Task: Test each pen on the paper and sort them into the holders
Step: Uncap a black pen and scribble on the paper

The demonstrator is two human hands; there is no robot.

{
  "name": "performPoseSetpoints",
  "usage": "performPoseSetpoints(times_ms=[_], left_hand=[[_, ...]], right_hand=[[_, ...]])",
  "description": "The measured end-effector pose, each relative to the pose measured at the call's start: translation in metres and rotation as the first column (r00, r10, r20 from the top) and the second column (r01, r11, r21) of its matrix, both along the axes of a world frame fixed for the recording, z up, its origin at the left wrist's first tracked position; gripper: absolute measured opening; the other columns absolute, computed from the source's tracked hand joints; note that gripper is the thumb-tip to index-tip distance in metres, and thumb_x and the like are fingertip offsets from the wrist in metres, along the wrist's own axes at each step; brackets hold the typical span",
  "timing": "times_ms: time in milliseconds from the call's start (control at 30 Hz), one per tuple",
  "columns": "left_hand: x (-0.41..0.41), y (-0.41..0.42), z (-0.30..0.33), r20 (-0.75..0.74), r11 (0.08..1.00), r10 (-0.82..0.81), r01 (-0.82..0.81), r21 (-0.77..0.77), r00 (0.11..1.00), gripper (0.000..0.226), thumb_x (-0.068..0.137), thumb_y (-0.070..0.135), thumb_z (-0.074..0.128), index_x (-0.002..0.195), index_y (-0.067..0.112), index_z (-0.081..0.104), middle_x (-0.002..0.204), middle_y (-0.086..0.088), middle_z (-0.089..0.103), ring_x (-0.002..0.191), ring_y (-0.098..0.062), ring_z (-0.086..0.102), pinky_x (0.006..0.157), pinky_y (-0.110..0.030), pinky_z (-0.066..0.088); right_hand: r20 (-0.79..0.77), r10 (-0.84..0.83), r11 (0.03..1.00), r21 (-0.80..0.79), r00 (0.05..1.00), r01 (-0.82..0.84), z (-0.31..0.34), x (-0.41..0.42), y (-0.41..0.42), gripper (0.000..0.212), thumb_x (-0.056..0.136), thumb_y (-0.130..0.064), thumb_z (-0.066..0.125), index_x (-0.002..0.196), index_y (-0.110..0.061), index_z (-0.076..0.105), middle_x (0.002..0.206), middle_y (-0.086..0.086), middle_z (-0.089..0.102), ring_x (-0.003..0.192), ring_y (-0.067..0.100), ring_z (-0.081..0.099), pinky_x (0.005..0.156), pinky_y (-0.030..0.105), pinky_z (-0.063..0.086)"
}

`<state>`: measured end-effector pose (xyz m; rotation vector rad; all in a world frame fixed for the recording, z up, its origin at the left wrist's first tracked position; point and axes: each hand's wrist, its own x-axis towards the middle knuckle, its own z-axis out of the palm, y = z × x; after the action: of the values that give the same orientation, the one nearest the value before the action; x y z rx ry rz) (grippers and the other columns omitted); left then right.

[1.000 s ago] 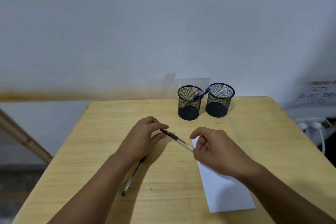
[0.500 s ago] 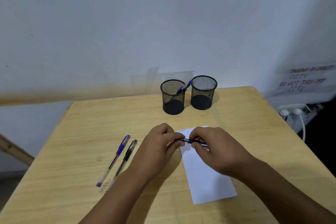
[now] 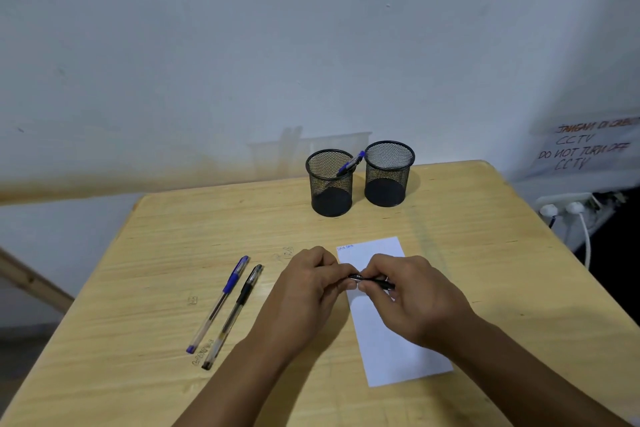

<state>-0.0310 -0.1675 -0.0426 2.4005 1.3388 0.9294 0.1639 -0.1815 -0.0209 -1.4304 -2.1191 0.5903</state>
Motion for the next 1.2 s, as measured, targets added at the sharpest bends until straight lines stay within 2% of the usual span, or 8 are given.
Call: performPoseSetpoints(times_ms=[233,433,600,733,900,1033,1100,1200], left_hand=[[-0.003,0.001,-0.007,-0.013,1.0,0.011,-0.011,-0.02,1.0,0.016,0.091,0.031,0.066,0.105,0.036,0.071,0.082,0.015,0.05,0.079,-0.003,0.045,0.07,-0.012,0.035],[-0.012,-0.001,-0.006,0.011,0.969,0.21,-0.206,-0.139,0.978,0.023,0.083,0.042,0.058,0.099,0.041,0.074,0.082,0.02,0.057,0.083,-0.001,0.057,0.064,-0.02,0.045],[-0.02,0.01,-0.011,-0.08,0.878,0.425,-0.432,-0.206,0.902,0.014,0.084,0.038,0.055,0.073,0.038,0.063,0.076,0.016,0.058,0.072,-0.004,0.056,0.06,-0.026,0.048],[-0.019,0.017,-0.015,-0.125,0.797,0.566,-0.579,-0.17,0.815,0.026,0.082,0.03,0.05,0.059,0.018,0.047,0.062,0.005,0.051,0.056,-0.009,0.048,0.049,-0.03,0.04],[-0.023,0.028,-0.016,-0.141,0.771,0.597,-0.613,-0.174,0.79,0.032,0.083,0.029,0.049,0.057,0.019,0.034,0.055,0.002,0.045,0.051,-0.013,0.038,0.046,-0.028,0.026],[-0.018,0.026,-0.018,-0.065,0.815,0.55,-0.552,-0.178,0.833,0.013,0.087,0.035,0.052,0.078,0.03,0.06,0.071,0.009,0.054,0.069,-0.012,0.053,0.056,-0.029,0.041],[-0.009,0.018,-0.021,-0.012,0.862,0.48,-0.474,-0.178,0.877,0.027,0.087,0.037,0.058,0.112,0.031,0.066,0.09,0.014,0.058,0.089,-0.009,0.056,0.071,-0.027,0.046],[0.002,0.006,-0.024,-0.008,0.942,0.288,-0.285,-0.176,0.957,0.043,0.087,0.042,0.058,0.128,0.029,0.058,0.108,0.014,0.056,0.106,-0.007,0.05,0.084,-0.023,0.044]], right_hand=[[0.08,-0.035,0.999,-0.028,0.996,0.037,-0.006,0.001,-0.001,0.016,0.091,-0.042,0.056,0.08,-0.032,0.049,0.056,-0.015,0.054,0.055,0.007,0.048,0.046,0.018,0.026],[-0.201,-0.195,0.949,-0.285,0.96,0.134,-0.016,0.01,0.001,0.022,0.089,-0.011,0.057,0.094,-0.031,0.064,0.082,-0.017,0.068,0.069,0.0,0.062,0.058,0.015,0.047],[-0.515,-0.447,0.843,-0.515,0.731,0.152,-0.016,0.008,-0.001,0.028,0.091,-0.007,0.063,0.115,-0.021,0.066,0.093,0.007,0.071,0.072,0.016,0.072,0.068,0.03,0.061],[-0.511,-0.481,0.833,-0.52,0.712,0.19,-0.013,0.003,-0.003,0.022,0.091,-0.014,0.064,0.109,-0.027,0.068,0.094,0.006,0.07,0.067,0.023,0.074,0.059,0.038,0.061],[-0.547,-0.5,0.837,-0.503,0.671,0.214,-0.014,-0.001,0.0,0.019,0.092,-0.016,0.063,0.108,-0.021,0.072,0.095,0.003,0.072,0.066,0.022,0.073,0.057,0.029,0.059],[-0.651,-0.495,0.839,-0.531,0.575,0.121,-0.019,0.0,0.006,0.024,0.099,-0.012,0.052,0.106,-0.015,0.075,0.095,0.005,0.076,0.081,0.02,0.075,0.066,0.029,0.059],[-0.695,-0.498,0.837,-0.542,0.518,0.078,-0.023,0.003,0.01,0.028,0.099,-0.004,0.049,0.11,-0.014,0.073,0.099,0.008,0.076,0.088,0.021,0.075,0.071,0.03,0.06],[-0.734,-0.368,0.912,-0.404,0.571,0.069,-0.031,0.01,0.013,0.033,0.092,0.008,0.057,0.119,-0.009,0.067,0.105,0.009,0.075,0.098,0.02,0.073,0.079,0.03,0.059]])
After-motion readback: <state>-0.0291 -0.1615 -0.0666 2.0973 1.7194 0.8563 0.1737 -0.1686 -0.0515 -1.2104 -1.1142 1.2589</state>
